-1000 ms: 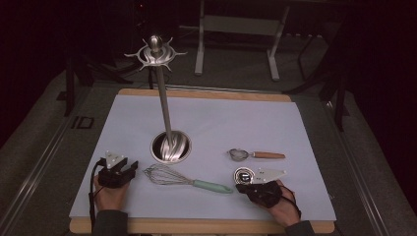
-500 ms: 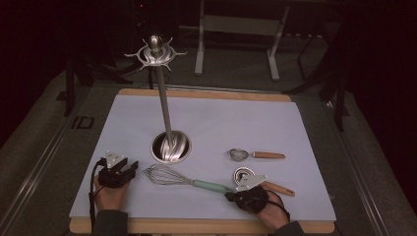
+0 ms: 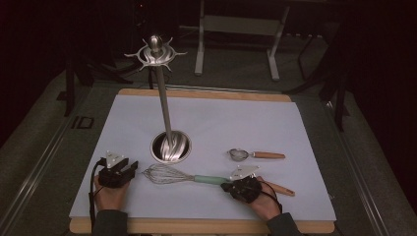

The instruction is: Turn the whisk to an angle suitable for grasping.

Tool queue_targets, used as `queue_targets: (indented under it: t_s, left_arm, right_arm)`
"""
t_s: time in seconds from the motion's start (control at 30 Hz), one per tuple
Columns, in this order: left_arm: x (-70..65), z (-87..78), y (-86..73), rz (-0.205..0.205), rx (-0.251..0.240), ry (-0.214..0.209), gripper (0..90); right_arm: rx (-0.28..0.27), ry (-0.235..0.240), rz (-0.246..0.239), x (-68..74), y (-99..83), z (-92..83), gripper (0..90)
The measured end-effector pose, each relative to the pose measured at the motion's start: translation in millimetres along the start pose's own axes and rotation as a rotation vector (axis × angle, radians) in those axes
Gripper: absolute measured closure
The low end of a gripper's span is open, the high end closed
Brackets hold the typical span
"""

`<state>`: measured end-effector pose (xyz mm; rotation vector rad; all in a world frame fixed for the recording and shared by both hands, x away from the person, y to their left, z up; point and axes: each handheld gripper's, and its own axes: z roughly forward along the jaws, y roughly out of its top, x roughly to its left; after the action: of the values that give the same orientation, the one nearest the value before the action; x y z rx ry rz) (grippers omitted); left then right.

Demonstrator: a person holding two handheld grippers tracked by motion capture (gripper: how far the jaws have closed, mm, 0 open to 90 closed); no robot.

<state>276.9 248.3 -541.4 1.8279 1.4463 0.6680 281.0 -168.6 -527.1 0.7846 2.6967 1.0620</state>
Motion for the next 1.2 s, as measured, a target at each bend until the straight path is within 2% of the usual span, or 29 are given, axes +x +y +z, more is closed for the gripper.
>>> queue_targets:
  t_s: [0.17,0.23,0.43,0.57,0.7,1.2]
  left_arm:
    - [-0.8,-0.8,-0.3,0.005,-0.011,-0.003,62.1]
    - [-2.5,-4.8,-1.6,0.017,-0.029,-0.006,64.6]
    - [-4.3,-13.3,-6.2,0.046,0.005,-0.039,72.7]
    - [-2.6,-16.9,-7.7,0.035,0.002,-0.059,78.9]
    - [-1.0,-20.7,-9.2,0.042,0.011,-0.074,82.7]
    - [-6.4,-27.5,-12.8,0.083,0.025,-0.105,84.5]
  right_arm:
    - [0.0,-0.011,0.015,-3.4,6.9,3.0,89.9]
    - [0.004,-0.017,0.023,-5.3,11.2,5.2,89.9]
    - [0.023,-0.039,0.044,-9.8,16.7,12.8,90.0]
    - [0.028,-0.045,0.069,-14.8,22.2,16.5,90.0]
    - [0.039,-0.055,0.074,-19.1,29.3,21.2,90.0]
    - [0.08,-0.094,0.066,-30.0,64.7,44.4,90.0]
